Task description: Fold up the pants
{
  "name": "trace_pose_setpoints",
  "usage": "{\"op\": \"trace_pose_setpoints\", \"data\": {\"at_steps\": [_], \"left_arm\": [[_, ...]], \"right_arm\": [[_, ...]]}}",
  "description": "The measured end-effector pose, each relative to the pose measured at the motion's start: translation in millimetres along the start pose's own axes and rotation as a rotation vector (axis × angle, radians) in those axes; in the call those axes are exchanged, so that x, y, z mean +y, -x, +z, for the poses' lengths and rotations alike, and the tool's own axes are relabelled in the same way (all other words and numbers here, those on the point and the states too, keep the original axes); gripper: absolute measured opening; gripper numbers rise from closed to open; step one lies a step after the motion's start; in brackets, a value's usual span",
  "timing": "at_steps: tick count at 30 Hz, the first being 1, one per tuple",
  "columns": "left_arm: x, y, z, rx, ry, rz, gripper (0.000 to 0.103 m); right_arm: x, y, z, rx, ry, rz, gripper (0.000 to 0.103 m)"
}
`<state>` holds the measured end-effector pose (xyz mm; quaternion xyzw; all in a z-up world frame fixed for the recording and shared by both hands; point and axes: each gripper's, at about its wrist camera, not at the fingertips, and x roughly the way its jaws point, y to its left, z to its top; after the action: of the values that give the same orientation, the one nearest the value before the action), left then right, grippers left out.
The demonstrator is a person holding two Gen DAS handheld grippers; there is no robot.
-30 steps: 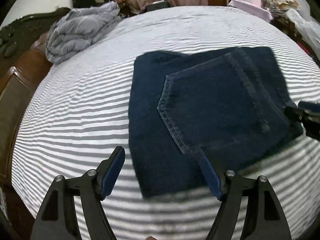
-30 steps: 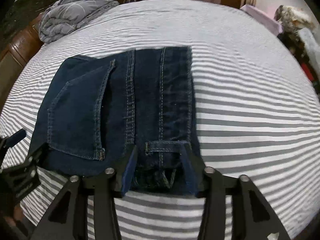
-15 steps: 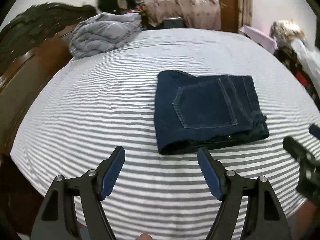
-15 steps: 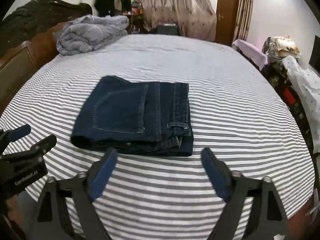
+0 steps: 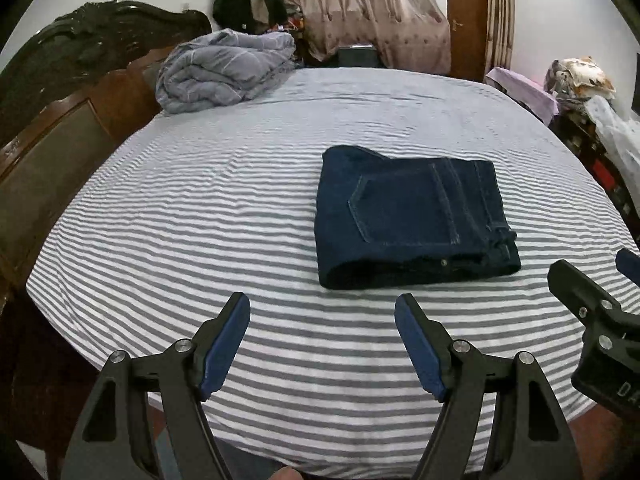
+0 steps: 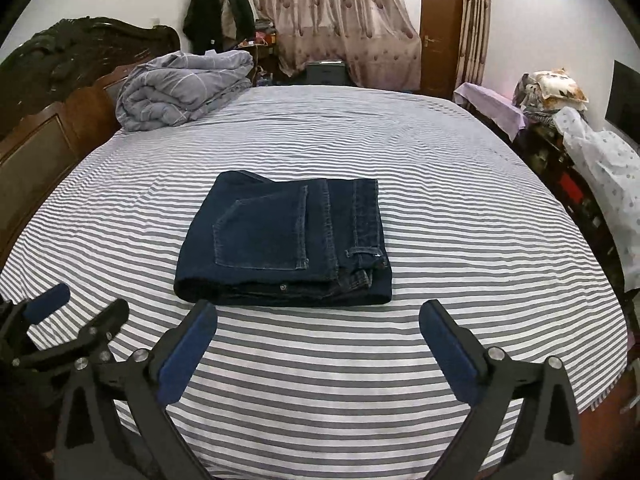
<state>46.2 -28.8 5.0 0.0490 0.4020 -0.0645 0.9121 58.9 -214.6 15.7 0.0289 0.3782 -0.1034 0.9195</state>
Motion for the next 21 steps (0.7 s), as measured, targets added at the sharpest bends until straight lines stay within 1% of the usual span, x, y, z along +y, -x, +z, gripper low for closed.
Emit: {"op": "trace_pose_setpoints", "data": {"at_steps": [6,10,17,21], "left_arm": [[0,-1,-7,0.023,-0.001,0.004,0.075],[-1,-3,-10,0.029,-0.006,0.017,0.075],[-4,-5,-13,0.033,-0.029,0.019,0.075],[-4,-7,-14,0.042,-0.024,0.014,0.075]], "right_arm": [[3,-5,-9,0.030,-0.015,0.008,0.101],[5,-8,-12,0.039,-0.011,0.011,0.101],[8,-11,-16,0.050,-0.006,0.014,0.101],[8,-13,-17,0.056,-0.005,0.016,0.101]]}}
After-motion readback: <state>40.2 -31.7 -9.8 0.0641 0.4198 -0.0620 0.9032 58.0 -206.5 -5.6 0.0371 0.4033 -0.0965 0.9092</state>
